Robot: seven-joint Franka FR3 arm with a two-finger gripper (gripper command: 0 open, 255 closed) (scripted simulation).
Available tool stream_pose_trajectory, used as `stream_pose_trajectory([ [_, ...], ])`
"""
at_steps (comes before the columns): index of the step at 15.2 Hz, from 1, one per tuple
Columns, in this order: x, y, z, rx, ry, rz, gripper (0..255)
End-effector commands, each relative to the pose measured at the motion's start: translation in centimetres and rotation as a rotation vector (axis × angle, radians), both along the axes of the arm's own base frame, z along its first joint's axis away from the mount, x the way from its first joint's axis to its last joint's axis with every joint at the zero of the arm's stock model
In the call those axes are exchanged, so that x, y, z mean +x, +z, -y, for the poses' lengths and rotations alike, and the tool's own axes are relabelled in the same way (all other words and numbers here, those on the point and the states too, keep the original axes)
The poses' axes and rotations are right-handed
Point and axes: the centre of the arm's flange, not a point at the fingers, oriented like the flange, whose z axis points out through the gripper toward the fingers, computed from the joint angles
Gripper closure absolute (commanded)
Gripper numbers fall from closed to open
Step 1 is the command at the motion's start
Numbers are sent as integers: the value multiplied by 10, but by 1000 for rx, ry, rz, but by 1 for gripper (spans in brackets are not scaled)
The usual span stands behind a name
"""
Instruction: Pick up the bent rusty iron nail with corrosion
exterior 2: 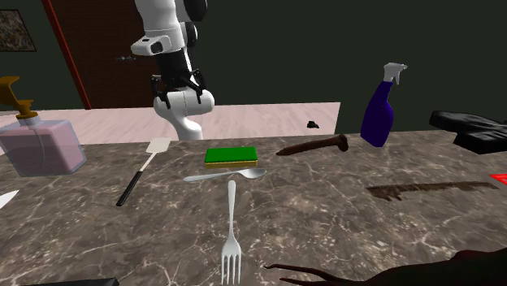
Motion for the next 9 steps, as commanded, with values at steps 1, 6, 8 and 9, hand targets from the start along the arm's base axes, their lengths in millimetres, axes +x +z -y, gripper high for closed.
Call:
stream_pose_trajectory([
  [1, 0, 0, 0, 0, 0, 0, 0],
  [6, 63, -7, -29, -13, 220, 9, 0],
  [8, 86, -10, -44, -19, 308, 13, 0],
  [9, 97, -11, -53, -21, 352, 15, 0],
])
